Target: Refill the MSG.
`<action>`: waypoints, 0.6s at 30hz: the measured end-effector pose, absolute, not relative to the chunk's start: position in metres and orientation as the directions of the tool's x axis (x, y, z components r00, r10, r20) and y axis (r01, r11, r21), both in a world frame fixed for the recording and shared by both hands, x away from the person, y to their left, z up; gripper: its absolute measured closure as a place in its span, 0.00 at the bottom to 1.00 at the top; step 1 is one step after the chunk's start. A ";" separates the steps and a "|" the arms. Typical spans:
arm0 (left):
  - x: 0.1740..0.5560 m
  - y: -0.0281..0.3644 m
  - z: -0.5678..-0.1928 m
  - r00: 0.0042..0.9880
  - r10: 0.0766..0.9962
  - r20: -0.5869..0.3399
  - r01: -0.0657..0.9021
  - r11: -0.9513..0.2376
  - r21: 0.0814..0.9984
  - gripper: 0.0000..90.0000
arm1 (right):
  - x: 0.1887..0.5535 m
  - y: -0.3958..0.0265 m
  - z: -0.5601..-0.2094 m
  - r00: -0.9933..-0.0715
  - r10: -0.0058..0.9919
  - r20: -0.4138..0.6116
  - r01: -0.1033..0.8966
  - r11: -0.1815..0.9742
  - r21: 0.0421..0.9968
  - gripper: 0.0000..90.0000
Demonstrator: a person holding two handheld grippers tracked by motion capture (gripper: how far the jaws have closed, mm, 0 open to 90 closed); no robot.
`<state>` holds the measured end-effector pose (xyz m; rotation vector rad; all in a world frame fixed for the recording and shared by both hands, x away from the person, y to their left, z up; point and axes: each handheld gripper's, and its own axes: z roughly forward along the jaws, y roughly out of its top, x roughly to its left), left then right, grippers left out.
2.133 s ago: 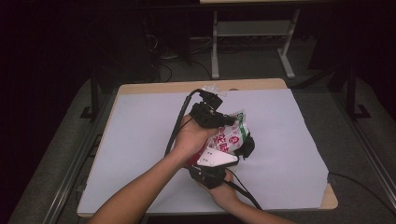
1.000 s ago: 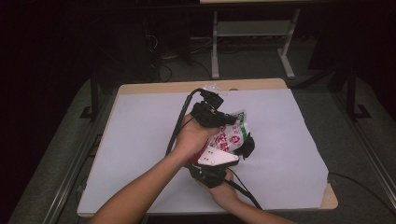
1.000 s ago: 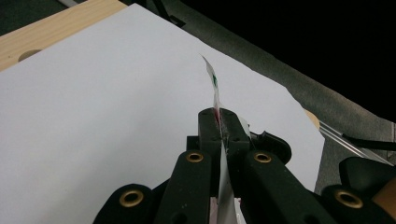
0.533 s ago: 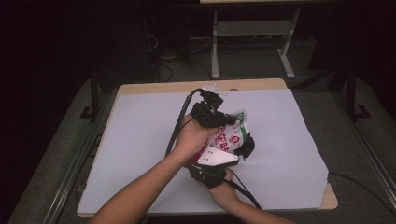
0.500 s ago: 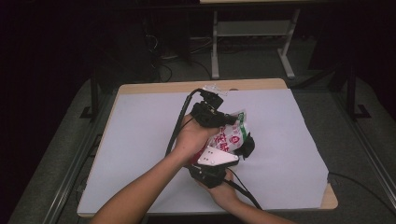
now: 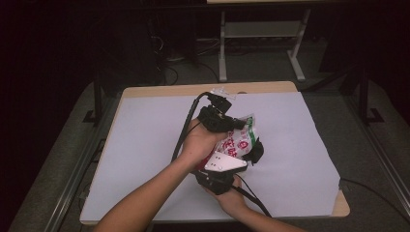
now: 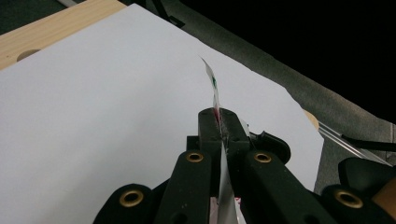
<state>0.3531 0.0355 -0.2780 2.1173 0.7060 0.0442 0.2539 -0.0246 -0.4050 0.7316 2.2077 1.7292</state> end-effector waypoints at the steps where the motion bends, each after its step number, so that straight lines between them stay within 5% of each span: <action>1: 0.353 0.035 -0.279 0.837 0.501 -0.221 0.470 -0.450 0.760 1.00 | 0.254 -0.024 -0.405 -0.846 0.522 0.113 0.236 0.174 0.956 1.00; 18: 0.353 0.038 -0.279 0.840 0.492 -0.229 0.467 -0.439 0.767 1.00 | 0.255 -0.025 -0.408 -0.854 0.510 0.101 0.228 0.193 0.954 1.00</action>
